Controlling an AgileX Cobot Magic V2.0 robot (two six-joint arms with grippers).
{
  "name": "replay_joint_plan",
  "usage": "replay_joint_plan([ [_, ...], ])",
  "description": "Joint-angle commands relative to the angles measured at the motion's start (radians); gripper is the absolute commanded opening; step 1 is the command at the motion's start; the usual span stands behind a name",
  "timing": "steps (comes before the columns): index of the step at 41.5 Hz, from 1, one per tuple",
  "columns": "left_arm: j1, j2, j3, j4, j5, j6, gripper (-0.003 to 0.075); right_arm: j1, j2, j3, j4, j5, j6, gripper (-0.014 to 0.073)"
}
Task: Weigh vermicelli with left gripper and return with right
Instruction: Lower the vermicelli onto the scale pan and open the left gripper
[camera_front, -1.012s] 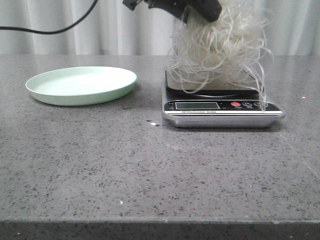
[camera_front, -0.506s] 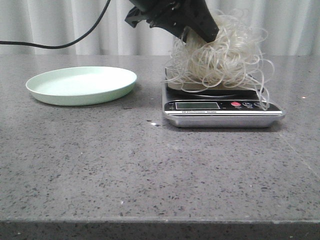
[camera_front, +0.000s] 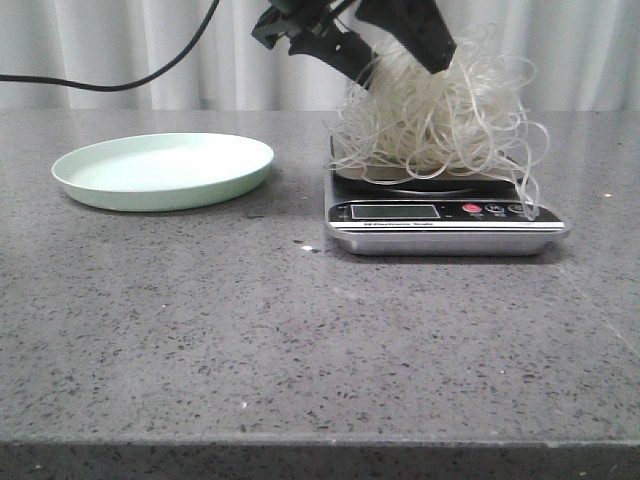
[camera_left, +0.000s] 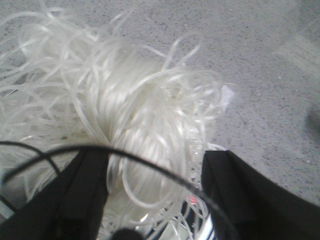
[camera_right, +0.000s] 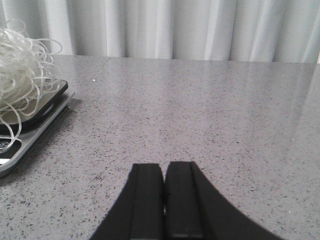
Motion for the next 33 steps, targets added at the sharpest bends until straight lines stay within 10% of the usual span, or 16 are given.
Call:
replay_joint_plan([
  [1, 0.018, -0.093, -0.039, -0.039, 0.000, -0.006, 0.0487, -0.006, -0.016, -0.008, -0.001, -0.076, -0.003, 0.0151],
  [20, 0.069, -0.381, -0.005, 0.533, 0.071, -0.395, 0.0438, -0.006, -0.016, -0.008, -0.001, -0.076, -0.003, 0.0151],
  [33, 0.069, -0.701, 0.290, 0.896, -0.072, -0.689, 0.0297, -0.006, -0.016, -0.008, -0.001, -0.078, -0.003, 0.0151],
])
